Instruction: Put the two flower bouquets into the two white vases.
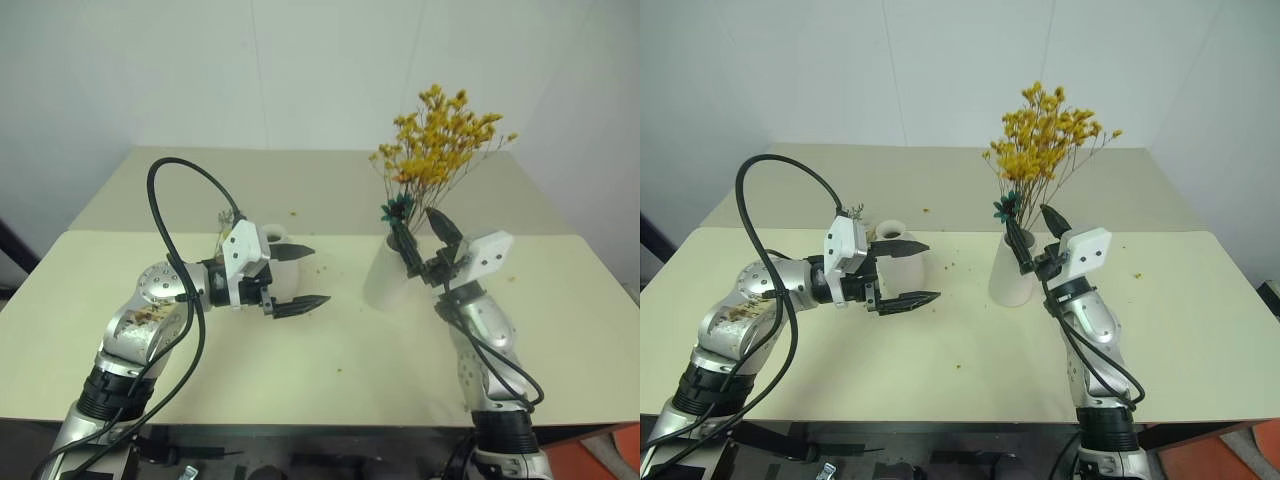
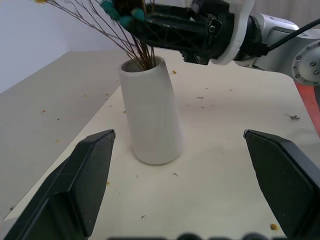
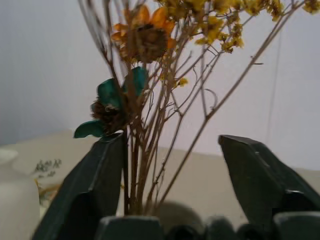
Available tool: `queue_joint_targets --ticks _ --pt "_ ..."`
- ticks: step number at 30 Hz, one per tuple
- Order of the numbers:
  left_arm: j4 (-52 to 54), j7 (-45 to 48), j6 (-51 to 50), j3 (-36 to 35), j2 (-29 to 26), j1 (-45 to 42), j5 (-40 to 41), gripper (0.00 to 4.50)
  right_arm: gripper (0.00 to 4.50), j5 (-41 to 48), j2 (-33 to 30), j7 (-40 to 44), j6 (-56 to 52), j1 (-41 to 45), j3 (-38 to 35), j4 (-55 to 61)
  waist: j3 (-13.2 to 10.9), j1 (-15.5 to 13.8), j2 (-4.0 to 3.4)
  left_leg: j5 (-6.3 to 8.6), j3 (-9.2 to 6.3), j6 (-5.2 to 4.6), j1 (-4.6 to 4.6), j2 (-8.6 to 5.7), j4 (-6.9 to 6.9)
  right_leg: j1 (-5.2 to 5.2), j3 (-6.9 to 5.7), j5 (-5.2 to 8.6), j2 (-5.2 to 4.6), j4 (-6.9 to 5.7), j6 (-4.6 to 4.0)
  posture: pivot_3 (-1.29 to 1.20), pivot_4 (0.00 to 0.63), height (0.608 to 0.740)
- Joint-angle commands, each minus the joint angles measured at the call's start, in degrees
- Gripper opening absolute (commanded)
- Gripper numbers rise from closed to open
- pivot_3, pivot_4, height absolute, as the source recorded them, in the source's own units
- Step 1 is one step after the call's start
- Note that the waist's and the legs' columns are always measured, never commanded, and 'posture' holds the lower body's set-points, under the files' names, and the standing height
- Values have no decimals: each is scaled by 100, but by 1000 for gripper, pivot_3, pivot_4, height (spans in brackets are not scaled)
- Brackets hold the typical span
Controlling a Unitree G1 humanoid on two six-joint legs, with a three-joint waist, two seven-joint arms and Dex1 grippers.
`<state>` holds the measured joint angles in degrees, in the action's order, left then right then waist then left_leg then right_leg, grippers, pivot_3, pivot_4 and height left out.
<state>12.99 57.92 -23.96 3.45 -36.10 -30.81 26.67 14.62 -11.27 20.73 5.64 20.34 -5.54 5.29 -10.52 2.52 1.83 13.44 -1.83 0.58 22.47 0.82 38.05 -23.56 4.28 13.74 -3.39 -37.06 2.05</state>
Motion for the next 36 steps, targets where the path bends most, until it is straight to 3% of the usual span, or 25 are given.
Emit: queue_joint_targets --ticks 1,4,16,21,25,27,32,36 --pt "90 0 116 -75 -23 -28 -37 4500 4480 63 -213 7 -29 -165 -172 612 0 0 0 0 0 0 0 0 0 0 0 0 0 0 0 0 150 740" --pt "49 8 126 -67 -17 -50 -51 4500 4480 30 -381 -64 -130 -390 -255 826 0 6 0 0 0 0 0 1 0 0 0 0 1 0 0 0 150 740" --pt "286 -110 -102 -645 -88 22 443 4500 4480 708 -1630 982 -771 -1291 -447 1991 0 17 1 0 1 0 -7 3 0 8 0 2 4 2 2 0 150 740" --pt "996 -720 -841 -1599 -329 524 1138 4500 4480 2082 -2771 1702 -2318 -1852 -1011 2781 -2 -9 5 0 -2 0 -1 2 -1 10 -2 2 -2 11 3 0 150 740" --pt "1521 -1382 -1379 -2316 -622 1064 1333 4500 4480 2909 -3611 2523 -2850 -2389 -1573 3126 -3 -13 7 0 -7 0 -11 4 0 29 -9 3 -3 19 4 0 150 740" --pt "1702 -1985 -1917 -2892 -692 1232 1635 4500 4480 3208 -4017 2983 -3048 -2497 -1732 3294 -4 -8 7 0 -6 0 -23 4 0 42 -10 26 -2 21 44 0 150 740" --pt "2017 -2965 -2785 -3596 -1111 1680 1453 4500 4480 3741 -4312 2930 -3505 -1722 -1285 3431 -4 17 18 0 -7 0 -34 13 0 47 -9 31 8 21 52 0 150 740" --pt "1915 -3061 -3247 -3409 -1827 2099 1059 4500 4480 3984 -4203 2728 -4115 -937 -648 3183 -6 -19 22 0 -6 0 -31 10 -1 42 -9 34 5 23 46 0 150 740"
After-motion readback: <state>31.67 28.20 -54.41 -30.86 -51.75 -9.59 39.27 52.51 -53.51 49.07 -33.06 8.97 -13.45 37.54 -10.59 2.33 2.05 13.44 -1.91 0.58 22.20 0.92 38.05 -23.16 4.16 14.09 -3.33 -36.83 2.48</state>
